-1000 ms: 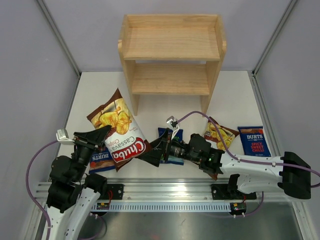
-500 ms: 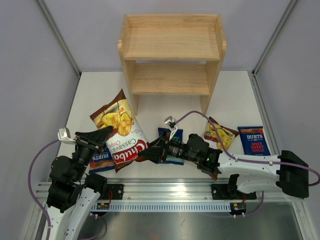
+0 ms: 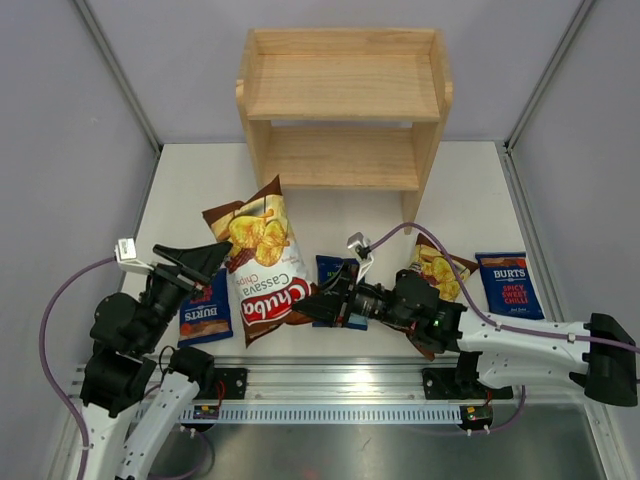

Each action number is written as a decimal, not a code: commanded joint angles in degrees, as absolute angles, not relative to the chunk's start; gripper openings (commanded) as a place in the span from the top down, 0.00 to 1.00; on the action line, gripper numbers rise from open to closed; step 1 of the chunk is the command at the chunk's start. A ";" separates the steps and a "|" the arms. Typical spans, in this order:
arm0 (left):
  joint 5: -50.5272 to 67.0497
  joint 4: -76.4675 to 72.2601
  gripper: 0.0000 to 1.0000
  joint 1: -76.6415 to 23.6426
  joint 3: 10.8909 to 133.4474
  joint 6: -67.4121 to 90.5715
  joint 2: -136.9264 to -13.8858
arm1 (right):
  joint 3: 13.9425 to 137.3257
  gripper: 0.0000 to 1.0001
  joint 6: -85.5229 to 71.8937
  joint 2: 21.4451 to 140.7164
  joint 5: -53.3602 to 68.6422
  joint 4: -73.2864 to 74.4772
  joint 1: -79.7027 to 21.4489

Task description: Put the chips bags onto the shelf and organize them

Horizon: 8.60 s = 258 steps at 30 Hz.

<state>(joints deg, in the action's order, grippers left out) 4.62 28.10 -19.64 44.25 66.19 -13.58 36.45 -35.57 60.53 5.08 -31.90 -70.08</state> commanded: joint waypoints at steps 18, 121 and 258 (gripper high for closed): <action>-10.28 50.36 0.01 -19.78 57.93 33.49 -19.16 | 38.05 0.87 -33.57 41.66 -15.12 -12.23 -66.20; -8.35 44.74 0.01 -19.78 46.85 27.86 -9.84 | 81.73 0.71 -49.66 99.83 18.19 -10.20 -28.04; 8.81 -7.36 0.01 -48.93 26.54 35.43 -29.43 | 34.80 1.00 -77.69 27.33 25.49 10.99 13.62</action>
